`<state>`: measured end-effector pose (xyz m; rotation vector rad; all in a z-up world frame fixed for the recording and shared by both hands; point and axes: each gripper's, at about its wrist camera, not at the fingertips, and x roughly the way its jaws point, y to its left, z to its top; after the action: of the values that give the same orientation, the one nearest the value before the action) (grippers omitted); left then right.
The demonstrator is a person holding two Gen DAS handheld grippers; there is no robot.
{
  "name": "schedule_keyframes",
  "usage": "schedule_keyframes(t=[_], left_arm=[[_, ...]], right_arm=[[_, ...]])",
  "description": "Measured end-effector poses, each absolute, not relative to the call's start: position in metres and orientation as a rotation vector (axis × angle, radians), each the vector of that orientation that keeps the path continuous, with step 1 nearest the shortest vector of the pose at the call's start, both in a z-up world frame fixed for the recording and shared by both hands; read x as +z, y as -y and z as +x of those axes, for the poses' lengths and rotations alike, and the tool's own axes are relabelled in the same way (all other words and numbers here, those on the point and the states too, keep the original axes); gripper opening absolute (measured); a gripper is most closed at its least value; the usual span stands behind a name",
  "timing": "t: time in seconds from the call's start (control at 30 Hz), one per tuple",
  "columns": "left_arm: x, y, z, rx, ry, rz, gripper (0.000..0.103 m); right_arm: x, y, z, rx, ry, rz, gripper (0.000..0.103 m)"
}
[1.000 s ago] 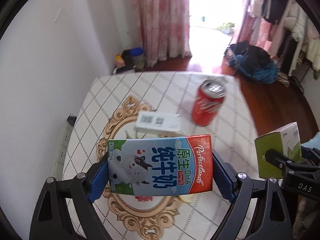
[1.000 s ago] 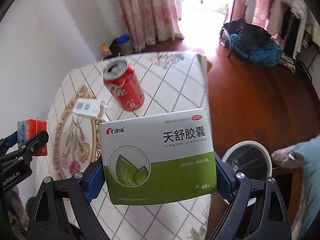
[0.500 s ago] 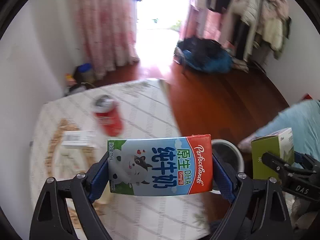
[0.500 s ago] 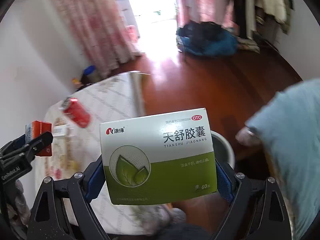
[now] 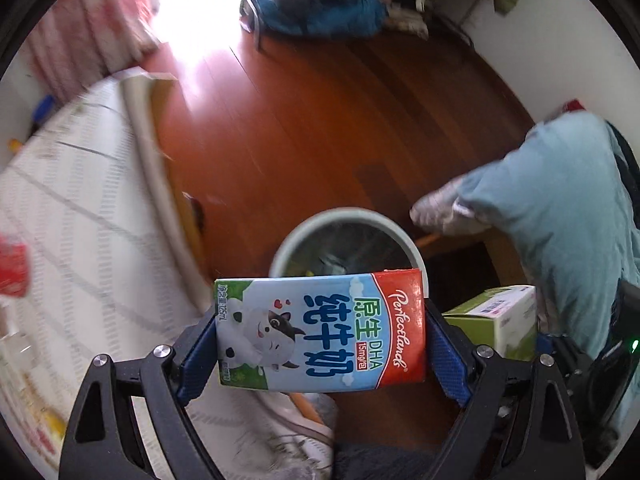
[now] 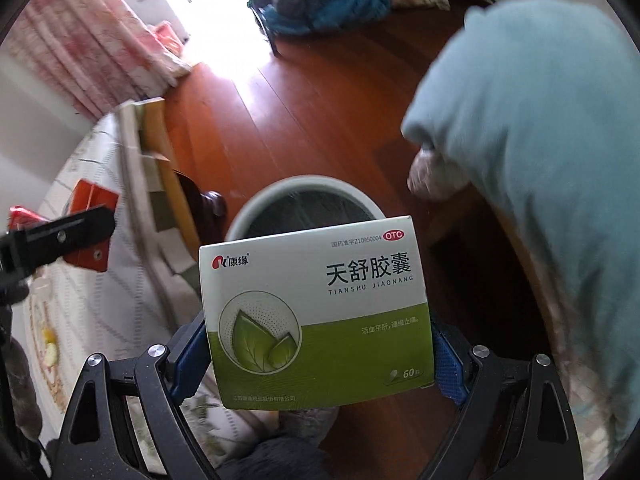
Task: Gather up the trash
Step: 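Open both grippers to drop the carton and box into the bin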
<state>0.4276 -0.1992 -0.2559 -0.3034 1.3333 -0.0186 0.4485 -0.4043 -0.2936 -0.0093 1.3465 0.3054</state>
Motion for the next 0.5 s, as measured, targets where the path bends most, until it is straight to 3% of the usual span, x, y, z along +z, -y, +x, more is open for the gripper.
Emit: schedule_keyframes(t=[0.13,0.2,0.3,0.33,0.5], left_arm=[[-0.293,0.206,0.453,-0.059,-1.429,-0.338,0.092],[-0.307,0.207,0.462,-0.058,-1.466,-0.352,0.100],[-0.320,0.201,0.469,-0.049,-1.489,-0.401,0.100],[-0.323,0.201,0.470,-0.043,-1.492,-0.407,0.100],[-0.326,0.197,0.468,-0.016,-1.493,-0.402,0.100]], right_arm=[[-0.328,0.403,0.459,0.293,-1.390,-0.024,0.092],[-0.345,0.403,0.465,0.287,-1.413,-0.033,0.093],[-0.370,0.404,0.472,0.293,-1.454,-0.003,0.094],[-0.375,0.404,0.475,0.293,-1.462,0.008,0.103],[-0.392,0.403,0.481,0.285,-1.453,0.012,0.103]])
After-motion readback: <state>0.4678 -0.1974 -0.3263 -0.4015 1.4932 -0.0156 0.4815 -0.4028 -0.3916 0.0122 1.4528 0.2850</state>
